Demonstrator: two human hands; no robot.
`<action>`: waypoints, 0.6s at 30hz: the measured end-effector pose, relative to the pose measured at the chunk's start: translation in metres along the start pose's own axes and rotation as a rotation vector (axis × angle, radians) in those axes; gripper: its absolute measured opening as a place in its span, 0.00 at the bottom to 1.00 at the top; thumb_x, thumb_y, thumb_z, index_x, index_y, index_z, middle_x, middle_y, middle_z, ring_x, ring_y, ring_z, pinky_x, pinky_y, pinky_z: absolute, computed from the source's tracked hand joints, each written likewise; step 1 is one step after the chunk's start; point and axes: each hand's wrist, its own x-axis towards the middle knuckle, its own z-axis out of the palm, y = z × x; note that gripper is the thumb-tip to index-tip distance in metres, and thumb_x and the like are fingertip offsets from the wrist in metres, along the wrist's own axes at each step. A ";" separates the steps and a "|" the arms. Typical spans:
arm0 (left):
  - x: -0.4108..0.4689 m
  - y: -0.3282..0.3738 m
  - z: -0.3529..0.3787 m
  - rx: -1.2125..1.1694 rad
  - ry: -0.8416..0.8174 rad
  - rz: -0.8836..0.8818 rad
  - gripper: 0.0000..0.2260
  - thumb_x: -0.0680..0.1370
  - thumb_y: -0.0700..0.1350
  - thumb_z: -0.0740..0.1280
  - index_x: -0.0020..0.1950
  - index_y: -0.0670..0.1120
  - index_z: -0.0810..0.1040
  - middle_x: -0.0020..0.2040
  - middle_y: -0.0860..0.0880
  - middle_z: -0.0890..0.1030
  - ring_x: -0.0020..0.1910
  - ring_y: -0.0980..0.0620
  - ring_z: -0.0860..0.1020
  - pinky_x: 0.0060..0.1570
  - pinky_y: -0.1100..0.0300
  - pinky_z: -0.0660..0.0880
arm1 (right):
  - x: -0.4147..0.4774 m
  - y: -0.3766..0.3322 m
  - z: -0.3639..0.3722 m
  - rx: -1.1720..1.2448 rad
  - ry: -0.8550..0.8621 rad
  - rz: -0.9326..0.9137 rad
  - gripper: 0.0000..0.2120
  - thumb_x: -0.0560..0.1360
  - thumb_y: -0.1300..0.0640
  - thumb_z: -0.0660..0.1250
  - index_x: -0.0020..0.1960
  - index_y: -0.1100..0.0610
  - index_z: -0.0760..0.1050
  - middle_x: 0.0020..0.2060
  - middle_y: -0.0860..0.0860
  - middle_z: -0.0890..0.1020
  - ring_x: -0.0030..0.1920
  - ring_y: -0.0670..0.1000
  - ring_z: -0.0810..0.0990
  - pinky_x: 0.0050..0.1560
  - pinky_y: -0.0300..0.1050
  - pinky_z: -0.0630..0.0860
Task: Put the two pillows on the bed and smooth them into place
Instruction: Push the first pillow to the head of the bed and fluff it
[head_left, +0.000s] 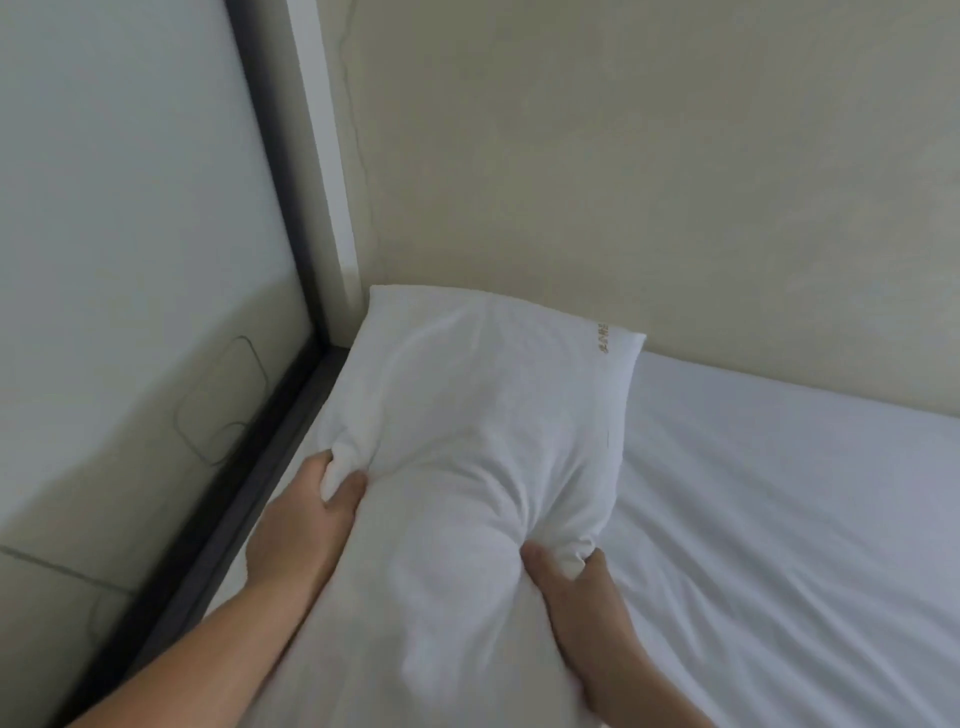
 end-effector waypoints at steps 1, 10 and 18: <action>0.001 -0.001 -0.009 0.135 0.000 -0.014 0.21 0.77 0.62 0.58 0.66 0.56 0.69 0.59 0.43 0.78 0.56 0.40 0.76 0.51 0.49 0.71 | -0.003 -0.001 -0.008 -0.135 -0.002 0.005 0.43 0.61 0.28 0.65 0.69 0.48 0.62 0.58 0.51 0.76 0.60 0.57 0.75 0.61 0.55 0.70; 0.095 0.130 0.060 0.526 0.098 0.456 0.28 0.75 0.66 0.39 0.75 0.63 0.49 0.79 0.52 0.48 0.77 0.43 0.43 0.69 0.29 0.42 | 0.126 -0.134 0.014 -0.808 0.245 -0.779 0.30 0.77 0.35 0.43 0.76 0.39 0.41 0.79 0.45 0.42 0.77 0.55 0.39 0.72 0.67 0.42; 0.108 0.039 0.134 0.555 -0.121 0.353 0.30 0.70 0.72 0.31 0.71 0.67 0.32 0.75 0.56 0.28 0.74 0.49 0.29 0.66 0.30 0.34 | 0.180 -0.083 0.065 -0.918 0.110 -0.790 0.31 0.74 0.35 0.39 0.76 0.39 0.43 0.78 0.43 0.39 0.76 0.52 0.34 0.71 0.66 0.35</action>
